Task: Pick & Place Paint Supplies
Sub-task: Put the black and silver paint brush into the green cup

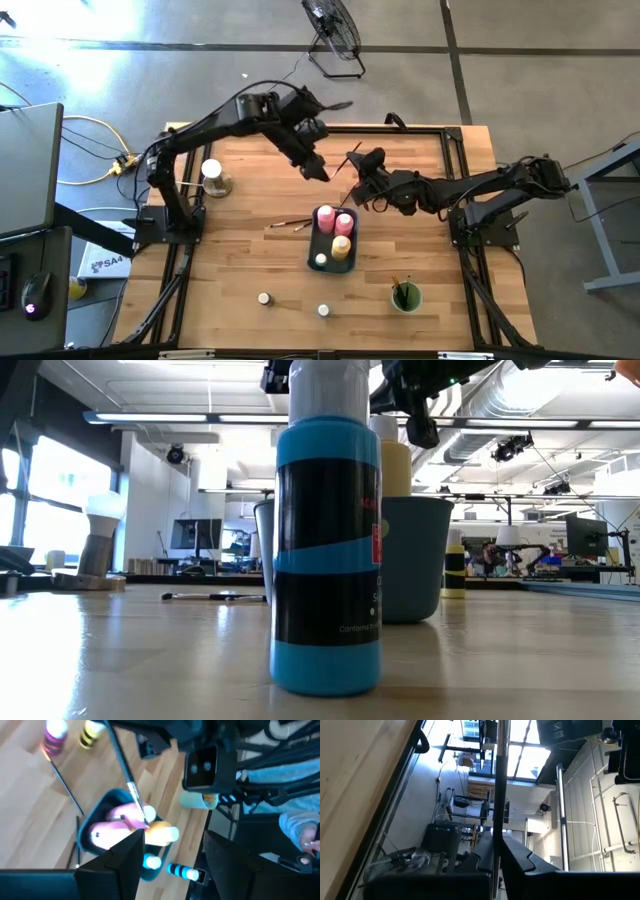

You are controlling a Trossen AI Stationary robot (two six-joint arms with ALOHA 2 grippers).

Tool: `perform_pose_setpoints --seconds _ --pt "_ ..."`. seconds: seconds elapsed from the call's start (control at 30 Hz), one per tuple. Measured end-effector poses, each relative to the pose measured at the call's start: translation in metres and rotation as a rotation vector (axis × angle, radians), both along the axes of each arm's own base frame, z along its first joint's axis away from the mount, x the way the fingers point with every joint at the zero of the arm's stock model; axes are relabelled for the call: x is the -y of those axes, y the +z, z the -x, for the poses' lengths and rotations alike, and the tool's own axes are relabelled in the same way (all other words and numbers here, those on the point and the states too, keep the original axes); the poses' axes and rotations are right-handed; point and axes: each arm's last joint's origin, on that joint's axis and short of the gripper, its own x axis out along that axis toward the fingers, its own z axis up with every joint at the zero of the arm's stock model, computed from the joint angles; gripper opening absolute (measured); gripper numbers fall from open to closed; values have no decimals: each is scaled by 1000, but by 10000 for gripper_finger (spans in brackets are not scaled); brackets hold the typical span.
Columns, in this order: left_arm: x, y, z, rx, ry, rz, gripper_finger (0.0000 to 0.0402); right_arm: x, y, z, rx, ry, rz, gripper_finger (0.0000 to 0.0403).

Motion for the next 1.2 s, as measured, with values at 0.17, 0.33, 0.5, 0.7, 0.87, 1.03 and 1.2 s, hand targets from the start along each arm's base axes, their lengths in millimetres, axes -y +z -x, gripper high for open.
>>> perform_pose_setpoints --seconds 0.17,0.33,0.5,0.7,0.87,1.03,1.2 --pt "-14 5 11 10 35 -32 200 0 2 1 48 -26 -28 4" --pt "-22 4 14 7 43 -52 200 -5 14 10 211 -18 -150 4" --pt "-24 4 15 18 22 -88 200 -11 41 33 485 -12 -336 4" --pt "-23 4 14 25 5 -105 200 -20 74 75 774 -7 -526 4" --pt "-24 4 14 21 30 -134 200 -31 94 113 970 36 -713 4" --pt "-26 4 14 2 72 -179 200 -43 104 144 1109 81 -914 4" --pt "-27 4 14 -6 89 -197 200 -59 104 160 1180 5 -1022 4"
